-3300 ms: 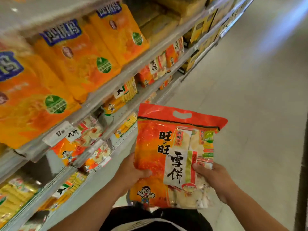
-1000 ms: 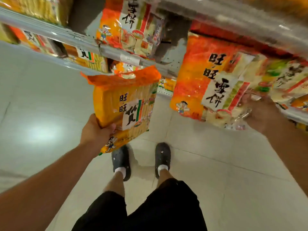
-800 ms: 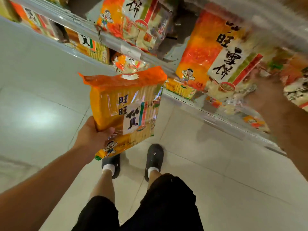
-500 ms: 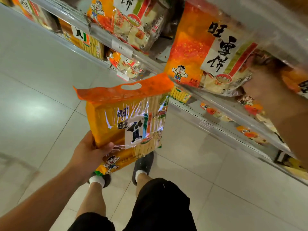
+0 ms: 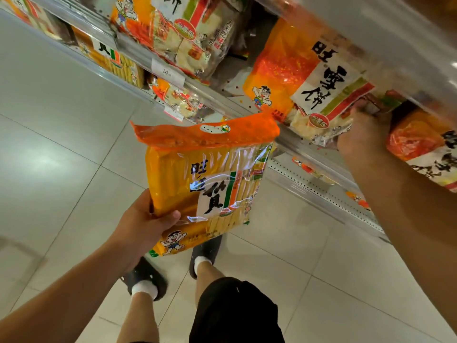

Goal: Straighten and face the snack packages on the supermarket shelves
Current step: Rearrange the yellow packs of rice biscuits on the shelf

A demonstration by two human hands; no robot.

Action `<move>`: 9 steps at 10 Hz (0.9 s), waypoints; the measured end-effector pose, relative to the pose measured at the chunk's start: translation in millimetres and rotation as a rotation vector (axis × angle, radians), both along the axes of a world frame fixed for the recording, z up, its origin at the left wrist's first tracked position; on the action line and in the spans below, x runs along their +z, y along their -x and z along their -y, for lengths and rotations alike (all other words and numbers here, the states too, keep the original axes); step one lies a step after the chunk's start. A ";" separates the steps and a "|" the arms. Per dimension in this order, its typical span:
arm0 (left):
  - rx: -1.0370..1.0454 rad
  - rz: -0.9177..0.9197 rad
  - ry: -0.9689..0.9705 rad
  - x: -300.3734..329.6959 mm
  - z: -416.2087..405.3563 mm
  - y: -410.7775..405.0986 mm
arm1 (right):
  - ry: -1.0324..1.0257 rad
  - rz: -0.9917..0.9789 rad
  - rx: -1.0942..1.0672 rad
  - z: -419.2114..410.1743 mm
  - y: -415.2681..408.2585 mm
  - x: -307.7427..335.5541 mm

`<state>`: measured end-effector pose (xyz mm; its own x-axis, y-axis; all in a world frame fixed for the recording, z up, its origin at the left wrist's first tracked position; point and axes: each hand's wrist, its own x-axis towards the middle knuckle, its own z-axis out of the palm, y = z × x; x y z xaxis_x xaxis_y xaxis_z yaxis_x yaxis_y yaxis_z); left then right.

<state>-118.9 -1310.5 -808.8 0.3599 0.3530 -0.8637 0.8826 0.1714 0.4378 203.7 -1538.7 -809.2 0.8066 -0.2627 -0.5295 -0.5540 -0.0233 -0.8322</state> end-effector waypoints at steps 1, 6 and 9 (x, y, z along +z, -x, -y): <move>0.012 0.009 -0.005 -0.3 -5.0 -4.2 | 0.009 -0.005 -0.081 -3.5 -3.9 1.4; 0.034 0.095 0.107 17.6 -21.2 2.9 | 0.204 -0.150 0.290 -4.3 115.1 -21.1; 0.080 0.194 0.231 86.4 -97.8 71.4 | -0.056 -0.309 0.785 -74.4 209.3 26.9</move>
<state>-190.4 -1212.7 -722.4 0.5050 0.1895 -0.8421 0.7657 0.3519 0.5384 -5.6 -1464.3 -782.3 0.5608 0.3465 -0.7520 -0.5975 -0.4595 -0.6572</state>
